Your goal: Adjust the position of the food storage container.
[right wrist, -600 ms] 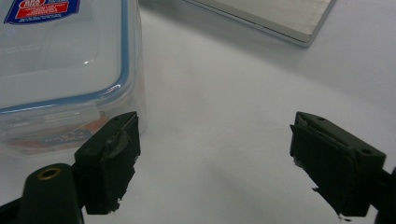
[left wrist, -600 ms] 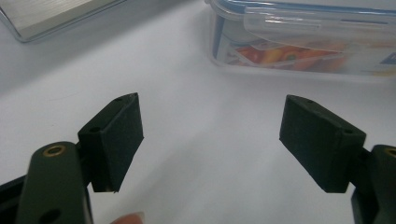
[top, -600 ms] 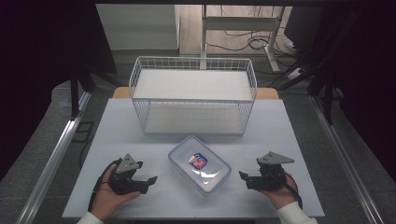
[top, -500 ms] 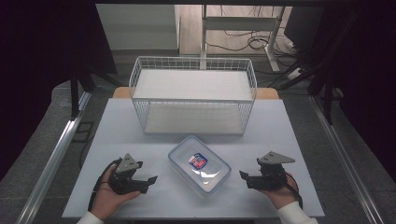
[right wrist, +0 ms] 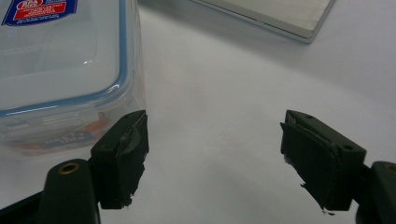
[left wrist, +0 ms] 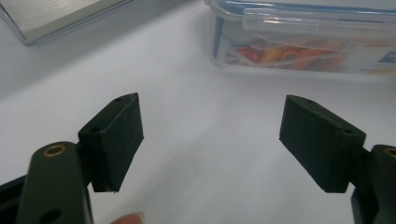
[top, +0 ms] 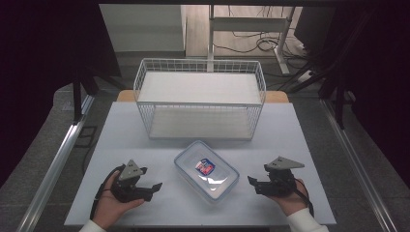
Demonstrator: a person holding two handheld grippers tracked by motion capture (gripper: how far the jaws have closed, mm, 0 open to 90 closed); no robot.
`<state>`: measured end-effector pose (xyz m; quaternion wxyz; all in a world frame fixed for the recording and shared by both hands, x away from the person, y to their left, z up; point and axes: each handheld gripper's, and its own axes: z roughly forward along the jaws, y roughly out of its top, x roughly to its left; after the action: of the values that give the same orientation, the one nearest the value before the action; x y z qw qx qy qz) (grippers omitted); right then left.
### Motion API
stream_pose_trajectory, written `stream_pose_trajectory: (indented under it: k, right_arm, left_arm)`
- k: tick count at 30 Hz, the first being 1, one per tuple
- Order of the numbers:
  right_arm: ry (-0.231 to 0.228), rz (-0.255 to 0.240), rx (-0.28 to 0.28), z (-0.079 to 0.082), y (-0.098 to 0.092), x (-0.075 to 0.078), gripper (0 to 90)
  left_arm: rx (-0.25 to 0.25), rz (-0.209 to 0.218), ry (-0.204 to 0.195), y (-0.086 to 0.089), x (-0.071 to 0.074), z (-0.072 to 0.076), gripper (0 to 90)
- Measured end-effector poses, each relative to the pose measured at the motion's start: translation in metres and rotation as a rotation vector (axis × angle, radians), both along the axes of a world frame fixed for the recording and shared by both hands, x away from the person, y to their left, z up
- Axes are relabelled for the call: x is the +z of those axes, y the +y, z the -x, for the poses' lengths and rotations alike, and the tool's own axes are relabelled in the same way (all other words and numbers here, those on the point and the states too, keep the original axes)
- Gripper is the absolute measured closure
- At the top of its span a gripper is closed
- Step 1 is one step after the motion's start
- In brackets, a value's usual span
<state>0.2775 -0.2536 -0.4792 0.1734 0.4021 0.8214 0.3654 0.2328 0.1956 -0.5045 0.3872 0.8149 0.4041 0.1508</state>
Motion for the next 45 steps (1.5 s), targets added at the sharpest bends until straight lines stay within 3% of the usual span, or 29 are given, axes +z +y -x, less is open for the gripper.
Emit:
stream_pose_trajectory:
  k: [15,17,23,27,36,40,41,45]
  right_arm:
    - [0.053,-0.045,0.017,-0.006,0.001,0.006,34.7]
    - [0.051,-0.036,0.016,-0.009,0.004,0.011,34.8]
    - [0.023,-0.032,0.069,-0.022,0.025,0.04,47.3]
    - [0.027,-0.02,0.103,-0.028,0.035,0.045,54.8]
    - [0.068,0.055,0.175,-0.056,0.068,0.043,76.7]
    - [0.053,0.112,0.199,-0.065,0.089,0.042,85.3]
    - [0.039,0.149,0.226,-0.071,0.102,0.04,87.9]
    - [0.028,0.199,0.259,-0.084,0.124,0.034,88.5]
  left_arm:
    - [-0.01,-0.019,0.005,-0.001,-0.001,-0.002,21.5]
    - [-0.008,-0.019,0.004,-0.001,-0.001,-0.002,21.3]
    - [0.004,-0.012,0.001,-0.002,0.0,-0.001,21.2]
    - [0.002,-0.02,0.005,-0.003,-0.002,-0.001,21.2]
    - [0.009,-0.03,0.012,-0.004,-0.004,-0.003,21.2]
    - [0.011,-0.03,0.013,-0.004,-0.004,-0.003,21.2]
    - [0.013,-0.029,0.012,-0.004,-0.004,-0.003,21.2]
    - [0.019,-0.022,0.016,-0.002,-0.005,-0.003,21.3]
